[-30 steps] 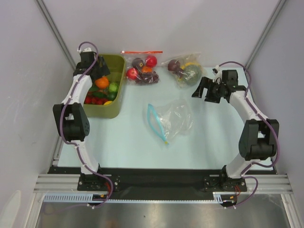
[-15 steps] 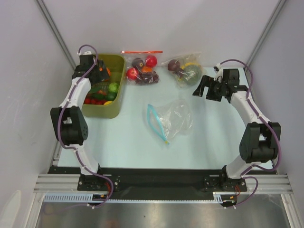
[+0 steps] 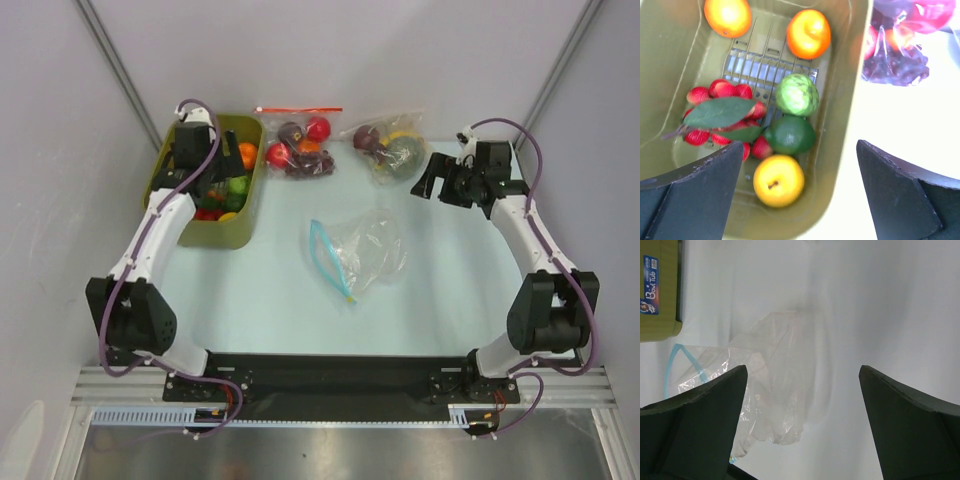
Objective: Open the zip-top bag and remove the fake food
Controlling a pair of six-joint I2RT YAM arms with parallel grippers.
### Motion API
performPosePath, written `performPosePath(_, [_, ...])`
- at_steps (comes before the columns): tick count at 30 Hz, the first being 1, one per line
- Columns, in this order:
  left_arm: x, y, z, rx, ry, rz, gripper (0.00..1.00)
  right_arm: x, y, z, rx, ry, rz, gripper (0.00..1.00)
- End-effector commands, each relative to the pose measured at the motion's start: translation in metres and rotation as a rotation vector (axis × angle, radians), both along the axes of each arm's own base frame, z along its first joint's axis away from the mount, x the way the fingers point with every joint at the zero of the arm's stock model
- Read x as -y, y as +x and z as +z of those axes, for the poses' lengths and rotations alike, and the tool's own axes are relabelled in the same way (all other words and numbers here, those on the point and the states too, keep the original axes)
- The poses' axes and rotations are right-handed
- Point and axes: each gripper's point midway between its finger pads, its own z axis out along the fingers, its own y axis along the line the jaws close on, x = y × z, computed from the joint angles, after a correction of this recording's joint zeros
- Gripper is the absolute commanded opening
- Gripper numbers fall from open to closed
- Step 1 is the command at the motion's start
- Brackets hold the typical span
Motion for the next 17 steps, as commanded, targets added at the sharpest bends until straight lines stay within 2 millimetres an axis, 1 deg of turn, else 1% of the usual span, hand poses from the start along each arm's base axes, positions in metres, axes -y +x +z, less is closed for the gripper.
performPosePath(1, [-0.001,-0.028,0.021,0.039,0.036,0.021,1.00,0.007,0.008,0.043,0.142,-0.036,-0.021,1.00])
performPosePath(2, [-0.003,-0.036,0.033,0.073,0.037,0.035,1.00,0.009,0.007,0.047,0.154,-0.040,-0.029,1.00])
performPosePath(3, [-0.002,-0.043,0.030,0.073,0.034,0.037,1.00,0.010,0.006,0.045,0.151,-0.041,-0.031,1.00])
performPosePath(4, [0.000,-0.047,0.033,0.083,0.022,0.039,1.00,0.011,0.006,0.047,0.159,-0.044,-0.036,1.00])
performPosePath(5, [-0.001,-0.055,0.045,0.120,0.013,0.044,1.00,0.010,0.005,0.050,0.168,-0.044,-0.035,1.00])
performPosePath(6, [-0.001,-0.061,0.040,0.115,0.010,0.047,1.00,0.011,0.005,0.051,0.172,-0.046,-0.037,1.00])
performPosePath(8, [-0.001,-0.067,0.046,0.143,0.002,0.049,1.00,0.012,0.004,0.052,0.174,-0.047,-0.043,1.00])
performPosePath(9, [-0.003,-0.073,0.047,0.153,0.006,0.055,1.00,0.012,0.003,0.053,0.178,-0.046,-0.044,1.00])
performPosePath(11, [-0.006,-0.078,0.048,0.161,0.014,0.064,1.00,0.012,0.002,0.052,0.177,-0.045,-0.045,1.00])
performPosePath(12, [-0.009,-0.081,0.046,0.152,0.022,0.071,1.00,0.012,0.002,0.053,0.179,-0.042,-0.047,1.00])
performPosePath(17, [-0.010,-0.085,0.040,0.127,0.030,0.073,1.00,0.012,0.002,0.053,0.178,-0.035,-0.054,1.00])
